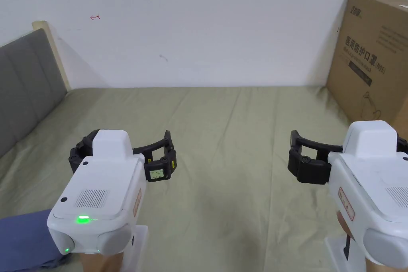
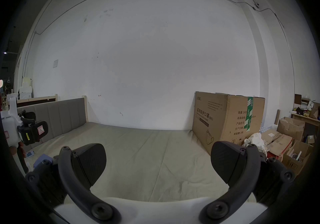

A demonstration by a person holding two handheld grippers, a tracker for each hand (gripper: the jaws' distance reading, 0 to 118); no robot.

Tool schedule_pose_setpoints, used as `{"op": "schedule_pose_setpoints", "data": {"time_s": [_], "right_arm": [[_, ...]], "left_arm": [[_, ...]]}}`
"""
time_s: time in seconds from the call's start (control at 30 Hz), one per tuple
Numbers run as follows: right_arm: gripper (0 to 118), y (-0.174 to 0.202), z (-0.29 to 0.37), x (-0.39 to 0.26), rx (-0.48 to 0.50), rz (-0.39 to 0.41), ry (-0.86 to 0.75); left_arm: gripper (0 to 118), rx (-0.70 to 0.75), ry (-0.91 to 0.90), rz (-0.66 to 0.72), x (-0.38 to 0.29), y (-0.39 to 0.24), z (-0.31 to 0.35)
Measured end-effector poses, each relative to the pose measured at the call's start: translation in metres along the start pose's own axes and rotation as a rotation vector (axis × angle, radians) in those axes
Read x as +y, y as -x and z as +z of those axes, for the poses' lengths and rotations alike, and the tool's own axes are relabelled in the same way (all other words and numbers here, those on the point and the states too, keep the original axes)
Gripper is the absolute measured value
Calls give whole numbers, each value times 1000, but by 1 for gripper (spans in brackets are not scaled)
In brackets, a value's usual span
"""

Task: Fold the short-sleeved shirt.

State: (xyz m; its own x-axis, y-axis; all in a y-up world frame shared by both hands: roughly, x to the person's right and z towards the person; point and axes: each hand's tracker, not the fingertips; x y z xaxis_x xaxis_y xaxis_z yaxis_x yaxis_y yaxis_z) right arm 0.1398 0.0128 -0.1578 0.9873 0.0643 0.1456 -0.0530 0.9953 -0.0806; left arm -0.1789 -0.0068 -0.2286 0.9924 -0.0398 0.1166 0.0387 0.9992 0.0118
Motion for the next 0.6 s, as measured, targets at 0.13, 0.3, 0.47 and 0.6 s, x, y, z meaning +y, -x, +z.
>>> {"op": "schedule_pose_setpoints", "data": {"time_s": [0.13,0.3,0.47,0.6], "right_arm": [[118,-1,0,0,-5,2,0],[118,0,1,0,-9,7,-3],[118,0,2,1,-8,4,-5],[118,0,2,1,-8,7,-6]], "left_arm": [[118,-1,-2,11,0,1,0],[118,4,-9,9,1,1,1],[118,10,-9,16,1,2,1],[118,10,-10,20,0,3,1]]}}
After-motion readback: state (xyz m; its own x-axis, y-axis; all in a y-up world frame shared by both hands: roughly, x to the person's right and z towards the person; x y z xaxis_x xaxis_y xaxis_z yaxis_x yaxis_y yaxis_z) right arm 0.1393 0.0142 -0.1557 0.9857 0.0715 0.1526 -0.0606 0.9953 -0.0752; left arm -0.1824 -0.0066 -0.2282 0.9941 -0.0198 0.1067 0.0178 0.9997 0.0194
